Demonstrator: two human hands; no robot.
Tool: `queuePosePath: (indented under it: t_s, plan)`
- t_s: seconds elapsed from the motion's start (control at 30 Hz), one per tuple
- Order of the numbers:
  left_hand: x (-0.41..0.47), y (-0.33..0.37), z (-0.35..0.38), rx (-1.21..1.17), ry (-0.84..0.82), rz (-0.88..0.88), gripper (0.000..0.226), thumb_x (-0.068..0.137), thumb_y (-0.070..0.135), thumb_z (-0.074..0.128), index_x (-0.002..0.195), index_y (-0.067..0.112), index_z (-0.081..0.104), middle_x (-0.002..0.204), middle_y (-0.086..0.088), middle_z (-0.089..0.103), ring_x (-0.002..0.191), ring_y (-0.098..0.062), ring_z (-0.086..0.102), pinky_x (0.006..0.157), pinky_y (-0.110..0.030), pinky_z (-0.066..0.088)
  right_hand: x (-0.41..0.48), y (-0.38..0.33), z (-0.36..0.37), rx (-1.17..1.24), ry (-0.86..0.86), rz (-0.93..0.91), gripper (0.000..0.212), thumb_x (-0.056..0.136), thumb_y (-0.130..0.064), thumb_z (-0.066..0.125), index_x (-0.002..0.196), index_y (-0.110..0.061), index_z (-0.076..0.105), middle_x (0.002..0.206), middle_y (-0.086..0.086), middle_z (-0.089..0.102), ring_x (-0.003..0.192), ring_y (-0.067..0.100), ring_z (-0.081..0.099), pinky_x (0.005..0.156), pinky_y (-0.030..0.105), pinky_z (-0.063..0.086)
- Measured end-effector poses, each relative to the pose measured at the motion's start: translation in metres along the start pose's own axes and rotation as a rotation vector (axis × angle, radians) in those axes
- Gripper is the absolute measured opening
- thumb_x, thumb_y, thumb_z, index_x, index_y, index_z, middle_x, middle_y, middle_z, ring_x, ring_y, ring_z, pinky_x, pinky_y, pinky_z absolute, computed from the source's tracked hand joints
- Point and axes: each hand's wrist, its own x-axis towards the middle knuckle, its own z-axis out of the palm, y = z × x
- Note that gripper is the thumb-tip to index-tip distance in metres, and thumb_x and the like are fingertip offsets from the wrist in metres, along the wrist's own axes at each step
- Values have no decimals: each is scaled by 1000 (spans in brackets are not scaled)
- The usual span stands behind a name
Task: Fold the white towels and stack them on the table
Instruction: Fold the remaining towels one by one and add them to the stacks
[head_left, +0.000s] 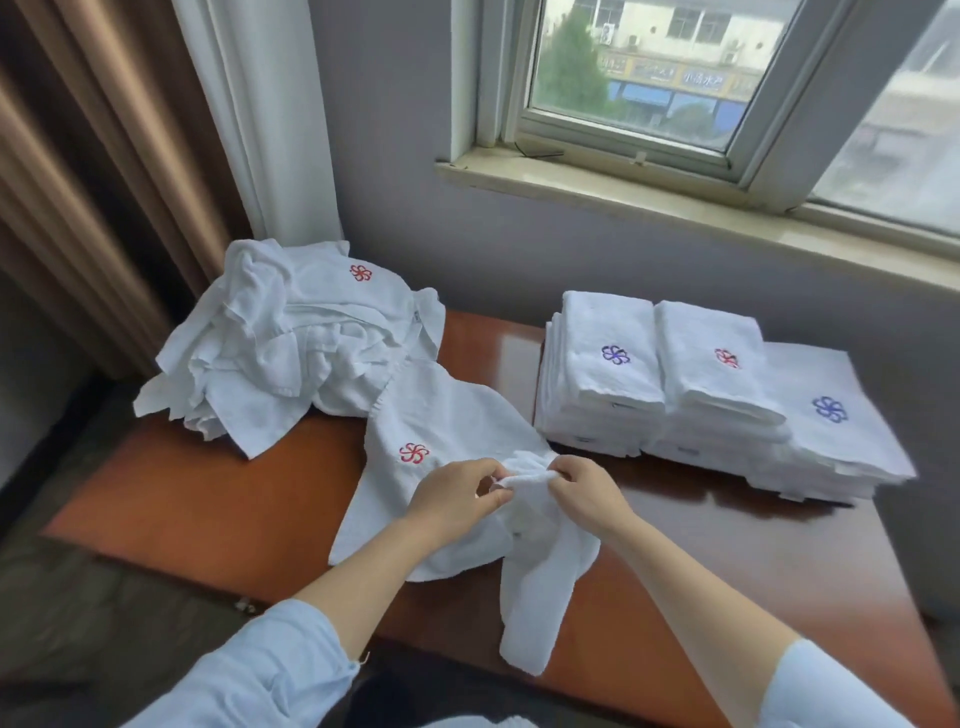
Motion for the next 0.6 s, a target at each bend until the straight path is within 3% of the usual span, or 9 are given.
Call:
queuePosePath:
  t_s: [0.2,0.3,0.37,0.47,0.6]
  plan:
    - [-15,11,46,-58,-97,-70,11,89,52,60,97,43,63,96,23,67,93,7,59,81,-27,52,-26,45,-11,-57,-19,74,16,84,-14,44,75,-22,54,73,-6,56,73,18,54,58,31,36]
    - [-22,10,53,-62,-97,-86,21,88,58,59,103,44,65,100,28,66,98,9,58,84,-27,51,-32,47,-13,-84,8,78,16,82,-19,48,88,-29,59,94,-8,62,91,19,58,72,32,44]
    - [-27,7,51,-66,-78,-102,24,87,59,59,106,44,64,102,28,65,100,8,57,87,-26,51,-34,40,-10,-58,125,3,18,81,-21,53,92,-30,63,105,-10,63,102,15,56,86,35,45]
    - [-33,-5,42,-58,-43,-148,20,89,52,62,108,45,63,105,25,63,102,6,57,88,-27,51,-31,18,0,-10,221,-162,18,79,-21,59,93,-29,66,103,-13,66,103,12,55,89,31,43]
    - [-38,-30,22,-34,9,-219,19,90,42,63,109,40,64,106,23,61,104,3,56,87,-26,49,-18,-11,28,-80,35,-226,32,83,-23,61,113,-29,65,122,-13,64,117,11,53,93,28,42]
